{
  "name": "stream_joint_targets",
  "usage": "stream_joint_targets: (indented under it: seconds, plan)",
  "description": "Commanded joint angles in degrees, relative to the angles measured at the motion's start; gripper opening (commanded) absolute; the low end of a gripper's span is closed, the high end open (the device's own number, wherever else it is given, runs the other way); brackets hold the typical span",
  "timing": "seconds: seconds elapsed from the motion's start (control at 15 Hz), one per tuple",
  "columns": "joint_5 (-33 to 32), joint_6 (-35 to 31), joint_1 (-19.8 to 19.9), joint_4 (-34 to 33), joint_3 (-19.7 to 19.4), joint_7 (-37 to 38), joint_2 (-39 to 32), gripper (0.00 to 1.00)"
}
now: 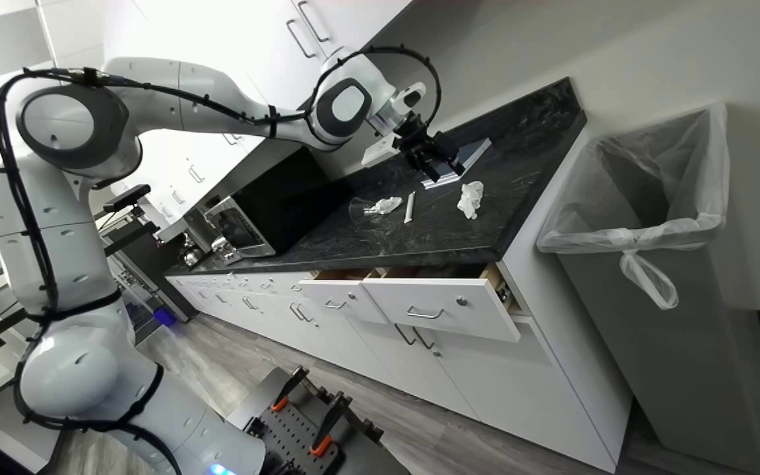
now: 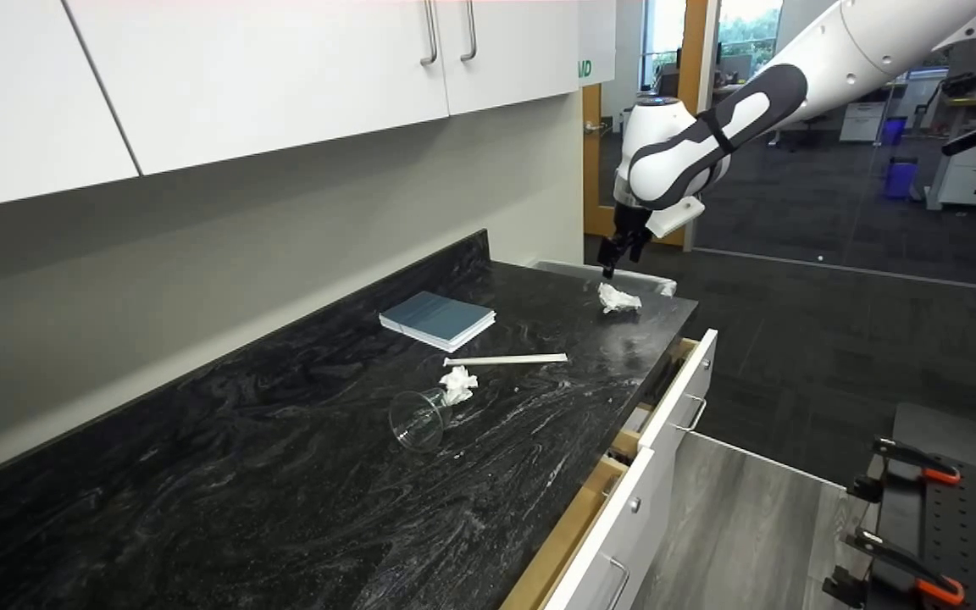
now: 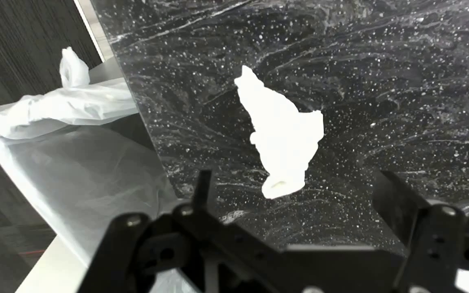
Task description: Put the paper in the bin
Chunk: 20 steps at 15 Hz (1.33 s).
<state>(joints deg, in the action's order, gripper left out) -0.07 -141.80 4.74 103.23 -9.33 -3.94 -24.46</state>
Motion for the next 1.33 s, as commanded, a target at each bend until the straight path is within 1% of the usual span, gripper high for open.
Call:
stream_joint_targets:
  seconds: [0.0,0.2,0.27,0.33,0.4,0.6,0.93,1.0,1.27]
  plan:
    - [-1.24,-3.38,0.67,-1.24,1.44,1.22,-3.58,1.0]
    - [-1.39,-4.55,0.48,-2.4,1.61,1.87,-6.54,1.0]
    - [-1.44,-4.78,0.35,-2.73,1.44,2.44,-7.26,0.75]
    - [-1.48,-5.21,0.43,-2.86,1.44,2.2,-7.73,0.72]
    - [-1.62,-5.13,0.41,-3.04,1.42,2.01,-8.08,0.66]
    - [-1.92,-5.06,0.3,-3.45,1.31,1.92,-8.56,0.41]
    - [-2.45,-5.04,0.54,-3.52,1.42,1.6,-8.58,0.04]
    - [-2.49,-4.99,0.58,-3.55,1.41,1.55,-8.64,0.0]
    - [-2.84,-4.86,0.53,-3.89,1.11,1.84,-9.04,0.0]
